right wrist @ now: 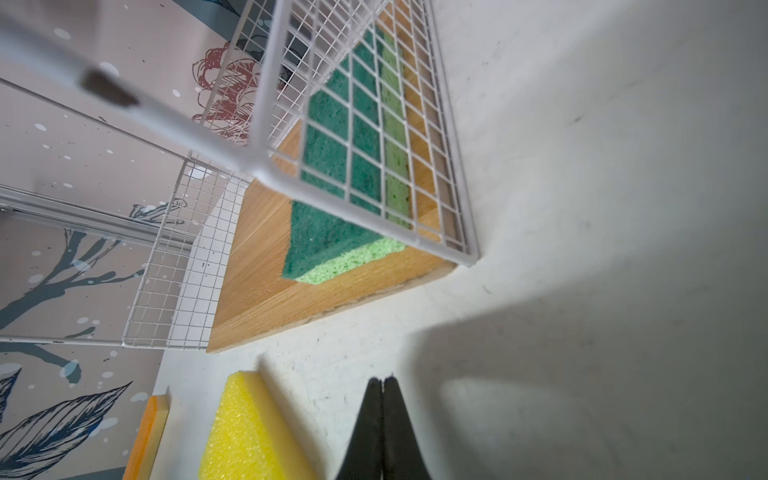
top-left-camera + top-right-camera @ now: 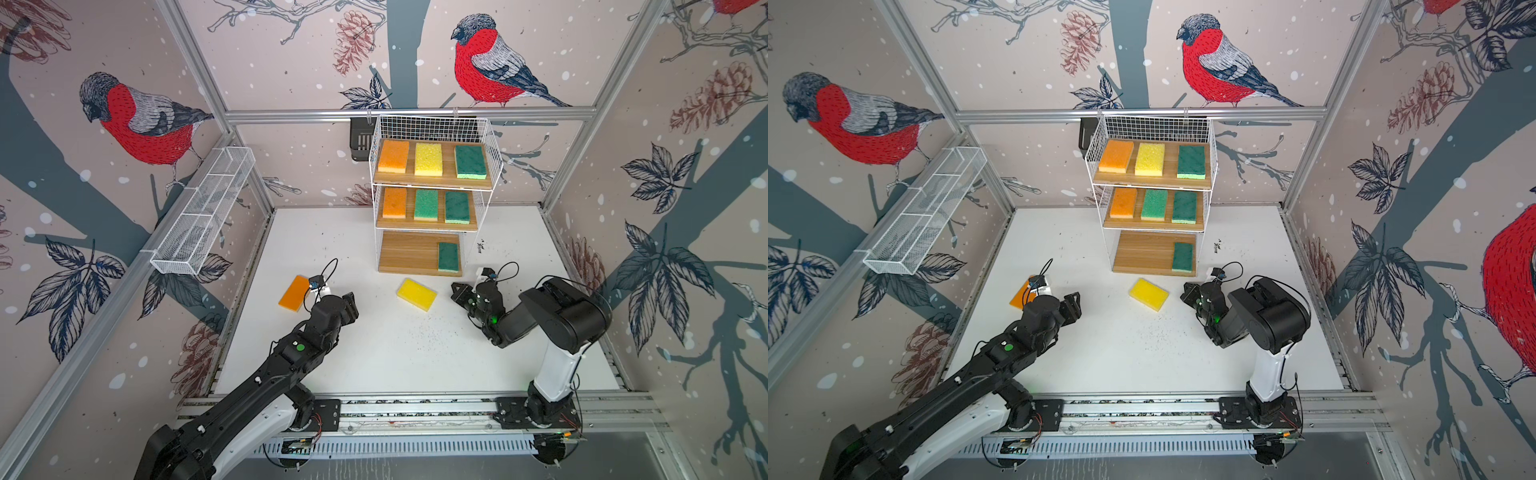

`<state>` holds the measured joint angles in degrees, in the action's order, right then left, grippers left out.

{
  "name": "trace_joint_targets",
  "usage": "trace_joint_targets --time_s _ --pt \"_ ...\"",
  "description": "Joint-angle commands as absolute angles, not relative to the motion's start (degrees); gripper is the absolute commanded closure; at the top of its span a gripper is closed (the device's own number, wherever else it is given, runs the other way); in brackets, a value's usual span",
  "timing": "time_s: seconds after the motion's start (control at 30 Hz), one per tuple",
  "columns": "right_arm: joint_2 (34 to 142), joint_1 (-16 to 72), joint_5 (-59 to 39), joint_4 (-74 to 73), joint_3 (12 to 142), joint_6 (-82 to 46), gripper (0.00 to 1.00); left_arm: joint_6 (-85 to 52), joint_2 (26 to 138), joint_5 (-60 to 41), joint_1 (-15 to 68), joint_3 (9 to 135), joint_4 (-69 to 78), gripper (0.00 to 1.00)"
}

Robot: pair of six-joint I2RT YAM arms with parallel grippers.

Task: Place and organize the cleaning sponges onto the shelf
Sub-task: 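Raise and withdraw the right gripper out of the bottom shelf, then move the right gripper along the shelf front toward the yellow sponge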

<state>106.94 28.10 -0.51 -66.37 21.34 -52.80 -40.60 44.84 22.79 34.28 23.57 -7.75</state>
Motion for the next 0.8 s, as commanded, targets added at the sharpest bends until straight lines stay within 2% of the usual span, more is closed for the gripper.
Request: trace_joint_targets --time_s 0.0,0.2,0.77 --pt "109.3 27.5 -2.8 -75.9 20.5 -55.7 0.96 -41.0 45.2 23.9 34.2 23.2 -4.7 0.32" --pt "113.8 27.2 -4.4 -82.8 20.9 -58.0 0.97 -40.8 46.2 23.9 34.2 23.1 -4.1 0.32" --pt "117.7 27.4 -2.4 -81.8 25.6 -60.9 0.98 -40.5 48.2 23.9 34.2 23.5 -2.6 0.32"
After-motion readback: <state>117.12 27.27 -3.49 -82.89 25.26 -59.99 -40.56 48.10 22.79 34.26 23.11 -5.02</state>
